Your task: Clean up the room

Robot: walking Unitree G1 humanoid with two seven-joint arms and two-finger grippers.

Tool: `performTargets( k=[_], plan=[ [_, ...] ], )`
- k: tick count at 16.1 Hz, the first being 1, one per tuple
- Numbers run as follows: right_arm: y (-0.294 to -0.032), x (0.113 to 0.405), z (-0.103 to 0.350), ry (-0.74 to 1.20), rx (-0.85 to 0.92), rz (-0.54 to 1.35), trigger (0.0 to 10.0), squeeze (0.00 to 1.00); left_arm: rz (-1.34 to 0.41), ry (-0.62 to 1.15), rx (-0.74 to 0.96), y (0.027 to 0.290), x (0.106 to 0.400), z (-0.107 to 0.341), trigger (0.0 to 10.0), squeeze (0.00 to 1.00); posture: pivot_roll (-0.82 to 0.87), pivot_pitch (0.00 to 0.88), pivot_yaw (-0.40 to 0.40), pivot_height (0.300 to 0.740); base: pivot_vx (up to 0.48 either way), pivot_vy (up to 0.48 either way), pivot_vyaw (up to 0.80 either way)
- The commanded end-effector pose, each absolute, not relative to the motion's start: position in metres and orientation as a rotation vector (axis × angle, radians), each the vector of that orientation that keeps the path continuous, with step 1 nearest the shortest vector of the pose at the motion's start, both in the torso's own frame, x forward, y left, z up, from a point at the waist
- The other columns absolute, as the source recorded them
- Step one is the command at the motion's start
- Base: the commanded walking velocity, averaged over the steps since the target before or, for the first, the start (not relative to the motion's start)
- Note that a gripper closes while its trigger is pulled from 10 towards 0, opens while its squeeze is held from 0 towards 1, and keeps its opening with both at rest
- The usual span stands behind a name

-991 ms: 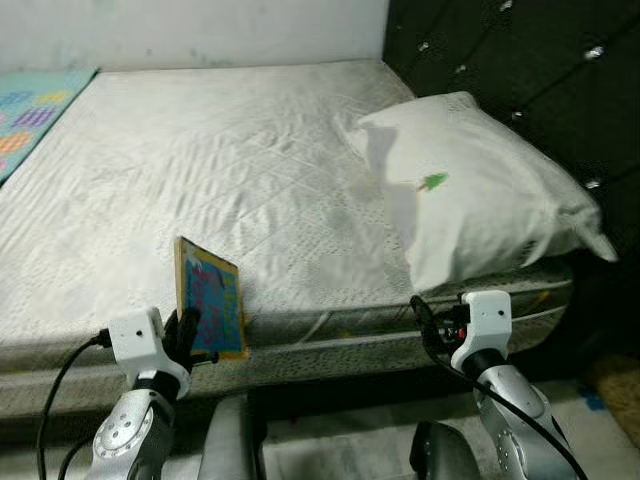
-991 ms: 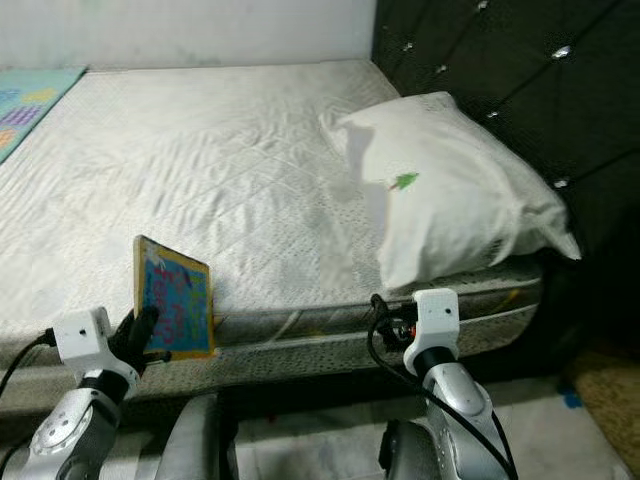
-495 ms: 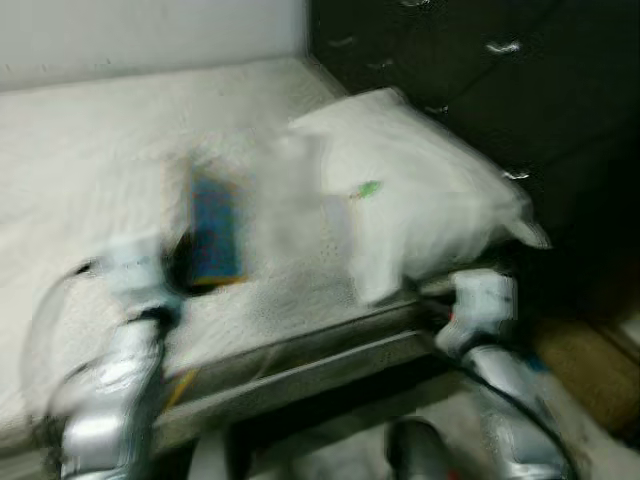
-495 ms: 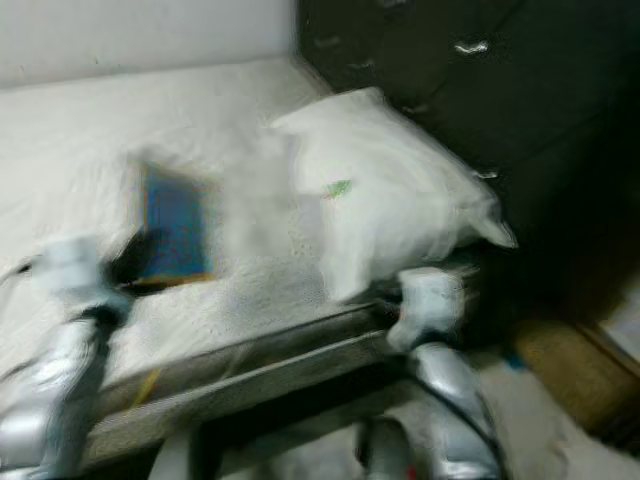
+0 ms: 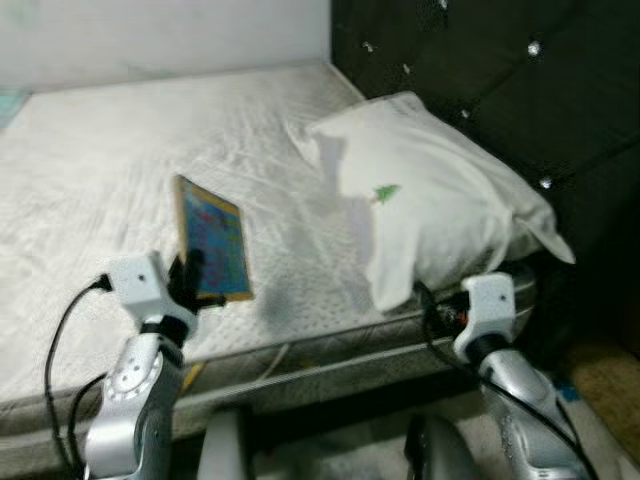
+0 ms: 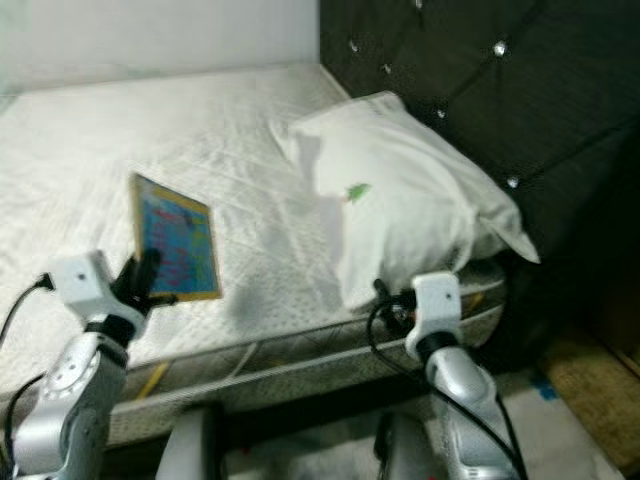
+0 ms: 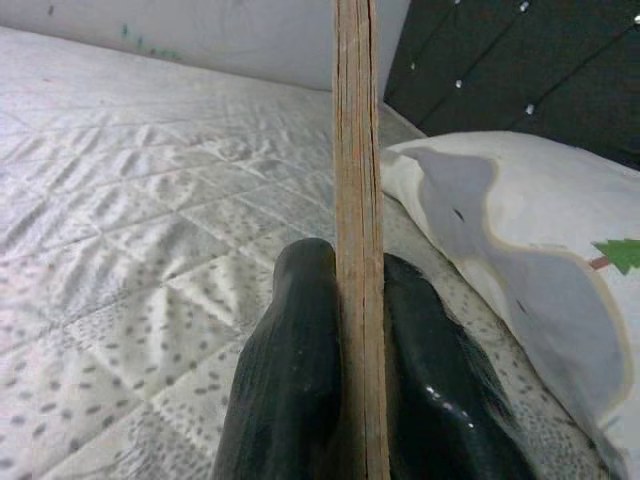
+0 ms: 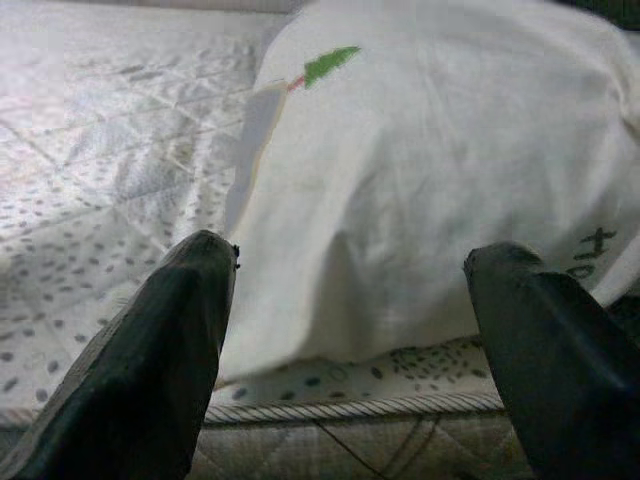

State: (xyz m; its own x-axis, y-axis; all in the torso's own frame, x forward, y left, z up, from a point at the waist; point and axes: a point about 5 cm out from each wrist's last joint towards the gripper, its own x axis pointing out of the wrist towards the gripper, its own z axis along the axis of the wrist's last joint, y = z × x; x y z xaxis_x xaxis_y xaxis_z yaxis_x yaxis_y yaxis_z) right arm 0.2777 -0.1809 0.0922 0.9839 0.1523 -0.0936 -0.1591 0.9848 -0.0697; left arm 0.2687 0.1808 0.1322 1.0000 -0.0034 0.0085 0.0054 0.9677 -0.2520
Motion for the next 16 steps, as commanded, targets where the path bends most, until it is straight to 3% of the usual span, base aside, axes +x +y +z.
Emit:
performTargets(
  k=[1,5,9,16],
  plan=[
    [-0.175,0.278,0.095,0.069,-0.071,0.176,10.0,0.00,0.013,-0.032,-0.256,0.186,0.268,0.137,10.0,0.00,-0.07,0.020,0.039,0.525,0.000,0.000,0.80],
    [-0.175,0.278,0.094,0.074,-0.066,0.170,10.0,0.00,-0.018,0.014,-0.322,0.185,0.282,0.128,10.0,0.00,-0.06,0.016,0.027,0.525,0.000,0.000,0.77],
    [-0.177,0.280,0.097,0.057,-0.072,0.175,10.0,0.00,-0.043,0.008,-0.430,0.181,0.296,0.133,10.0,0.00,-0.07,0.015,0.025,0.525,0.000,0.000,0.00],
    [-0.176,0.277,0.095,0.059,-0.074,0.167,10.0,0.00,-0.129,0.026,-0.504,0.173,0.301,0.131,10.0,0.00,-0.07,0.014,0.029,0.525,0.000,0.000,0.67]
  ],
)
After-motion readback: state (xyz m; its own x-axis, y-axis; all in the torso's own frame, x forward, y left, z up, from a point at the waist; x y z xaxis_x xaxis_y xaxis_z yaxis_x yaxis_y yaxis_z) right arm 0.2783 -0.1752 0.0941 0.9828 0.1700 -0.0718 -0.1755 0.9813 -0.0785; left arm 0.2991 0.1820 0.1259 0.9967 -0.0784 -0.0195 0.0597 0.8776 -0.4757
